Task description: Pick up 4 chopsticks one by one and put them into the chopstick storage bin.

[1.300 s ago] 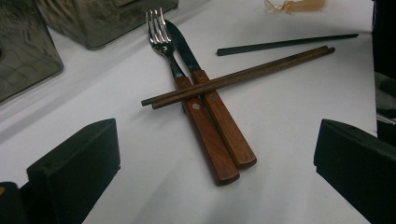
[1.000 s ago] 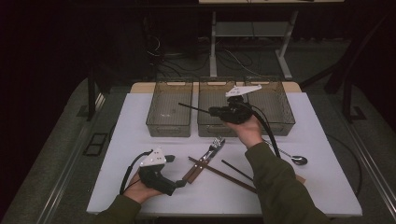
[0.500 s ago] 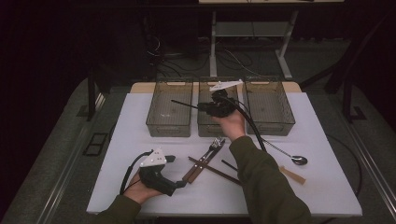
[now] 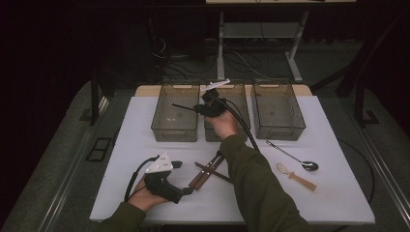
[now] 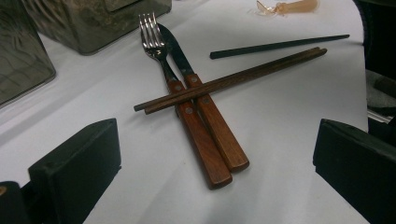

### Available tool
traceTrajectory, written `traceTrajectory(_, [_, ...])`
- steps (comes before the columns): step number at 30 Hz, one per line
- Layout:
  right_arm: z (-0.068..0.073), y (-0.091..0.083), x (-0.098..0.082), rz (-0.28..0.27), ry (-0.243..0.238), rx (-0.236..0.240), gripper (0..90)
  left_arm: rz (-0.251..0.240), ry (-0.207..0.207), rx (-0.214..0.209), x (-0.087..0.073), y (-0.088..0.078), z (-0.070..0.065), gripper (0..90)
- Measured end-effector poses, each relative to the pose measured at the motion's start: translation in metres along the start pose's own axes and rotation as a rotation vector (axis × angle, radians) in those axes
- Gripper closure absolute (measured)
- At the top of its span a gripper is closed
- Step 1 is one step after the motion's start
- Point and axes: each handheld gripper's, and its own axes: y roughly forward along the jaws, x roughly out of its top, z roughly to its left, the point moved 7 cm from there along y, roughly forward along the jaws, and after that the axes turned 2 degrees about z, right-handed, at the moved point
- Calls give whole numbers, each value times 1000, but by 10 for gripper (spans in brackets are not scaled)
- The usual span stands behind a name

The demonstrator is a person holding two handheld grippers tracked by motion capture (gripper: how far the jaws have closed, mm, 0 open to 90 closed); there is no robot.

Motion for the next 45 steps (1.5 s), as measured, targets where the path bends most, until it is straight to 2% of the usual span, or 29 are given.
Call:
traceTrajectory(5, [2, 15, 5, 29, -8, -28, 859, 3, 3, -5, 0, 0, -1, 0])
traceTrajectory(13, [9, 38, 10, 62, -10, -41, 859, -3, 3, -12, 1, 0, -2, 0])
traceTrajectory(19, [14, 49, 11, 73, -3, -45, 858, -5, 8, -15, 2, 0, -3, 0])
traceTrajectory(22, [17, 52, 13, 77, -24, -49, 852, -6, 7, -15, 3, 0, -3, 0])
traceTrajectory(26, [17, 48, 17, 50, -5, -45, 768, -7, 7, -16, 3, 0, -3, 0])
traceTrajectory(29, [16, 44, 18, 52, -8, -49, 725, -8, 8, -17, 3, 0, -3, 0])
traceTrajectory(34, [14, 34, 19, 50, 0, -34, 696, -5, 12, -16, 3, 0, -3, 0])
traceTrajectory(38, [16, 23, 17, 32, 19, 8, 688, -4, 15, -15, 3, 0, -3, 0])
traceTrajectory(45, [22, 2, 11, 15, 10, 83, 624, -6, 23, -10, 3, 0, -2, 0])
